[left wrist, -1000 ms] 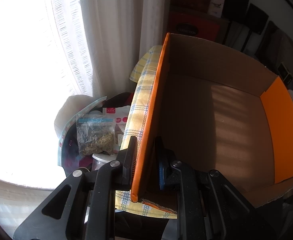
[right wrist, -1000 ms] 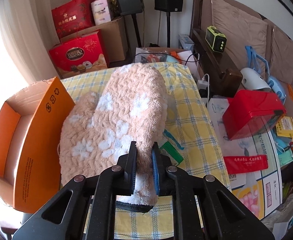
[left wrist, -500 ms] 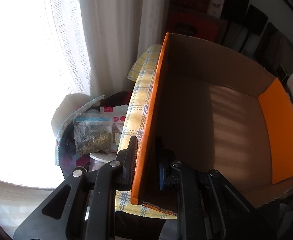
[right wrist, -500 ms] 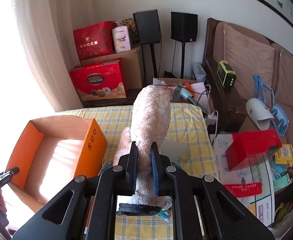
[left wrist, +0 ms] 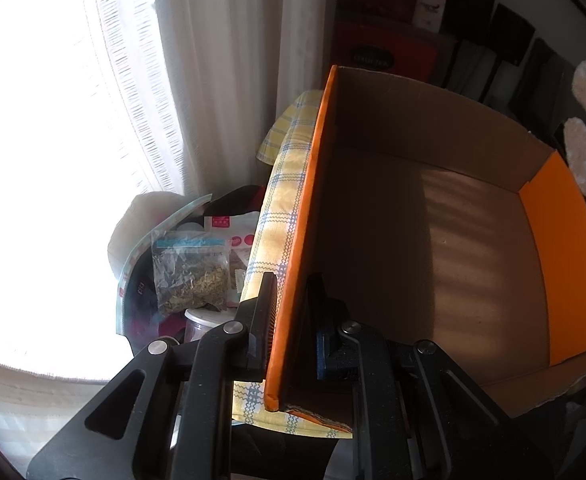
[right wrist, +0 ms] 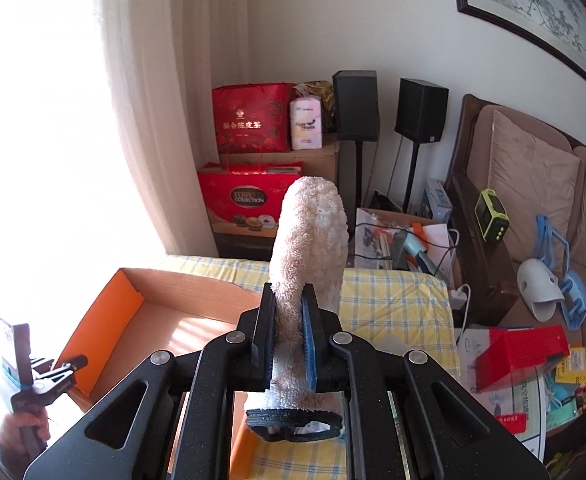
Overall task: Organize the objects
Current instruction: 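Lift the oven mitt with the right gripper and drop it into the box, then move the right gripper to the packet pile and grasp the green seed packet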
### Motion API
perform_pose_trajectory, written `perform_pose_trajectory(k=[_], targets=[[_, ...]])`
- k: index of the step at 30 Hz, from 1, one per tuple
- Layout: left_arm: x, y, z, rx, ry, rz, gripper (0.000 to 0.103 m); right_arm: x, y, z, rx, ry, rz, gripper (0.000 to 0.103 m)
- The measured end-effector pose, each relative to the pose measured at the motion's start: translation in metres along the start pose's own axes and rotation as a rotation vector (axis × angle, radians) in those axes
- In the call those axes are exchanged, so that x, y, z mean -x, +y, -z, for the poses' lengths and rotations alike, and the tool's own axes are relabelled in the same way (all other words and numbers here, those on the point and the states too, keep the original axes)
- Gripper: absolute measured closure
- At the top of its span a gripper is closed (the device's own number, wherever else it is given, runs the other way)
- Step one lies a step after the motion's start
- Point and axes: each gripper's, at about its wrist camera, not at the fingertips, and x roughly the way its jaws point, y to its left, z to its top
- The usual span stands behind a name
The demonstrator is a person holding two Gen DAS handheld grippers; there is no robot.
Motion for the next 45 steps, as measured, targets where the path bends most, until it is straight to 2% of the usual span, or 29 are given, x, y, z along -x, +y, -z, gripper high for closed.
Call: perform_pose_trajectory(k=[9,14,20,23,32,36,40,43,44,45], targets=[[0.002,-0.002,0.000,-0.003,0.000,-0.004,0.089,-0.012,0.056,-0.008,0.011,0.010,-0.120,0.093],[0.002,0.000,-0.001,-0.007,0.001,-0.003,0.089,-0.044,0.081,0.010,-0.017,0.096,-0.197,0.093],[0.004,-0.004,0.001,-0.005,0.000,-0.002,0.089,-0.082,0.101,0.043,-0.048,0.189,-0.229,0.093],[0.005,-0.006,0.001,-0.007,-0.001,-0.004,0.089,-0.095,0.096,0.058,-0.081,0.223,-0.197,0.093],[0.004,-0.003,0.002,-0.006,-0.003,0.000,0.089,-0.125,0.072,0.098,-0.062,0.362,-0.089,0.091],[0.001,-0.002,-0.001,-0.004,-0.005,0.002,0.089,-0.131,0.063,0.110,-0.083,0.414,-0.109,0.091],[-0.002,0.000,-0.001,-0.003,-0.003,0.001,0.088,-0.124,0.062,0.113,-0.096,0.419,-0.110,0.090],[-0.002,0.000,-0.001,-0.003,-0.003,0.001,0.088,-0.119,0.060,0.113,-0.094,0.421,-0.082,0.084],[-0.003,0.000,-0.001,-0.004,-0.003,-0.001,0.088,-0.116,0.059,0.111,-0.091,0.415,-0.080,0.081],[-0.002,0.000,-0.001,-0.004,-0.002,-0.001,0.088,-0.113,0.059,0.109,-0.085,0.408,-0.075,0.073]])
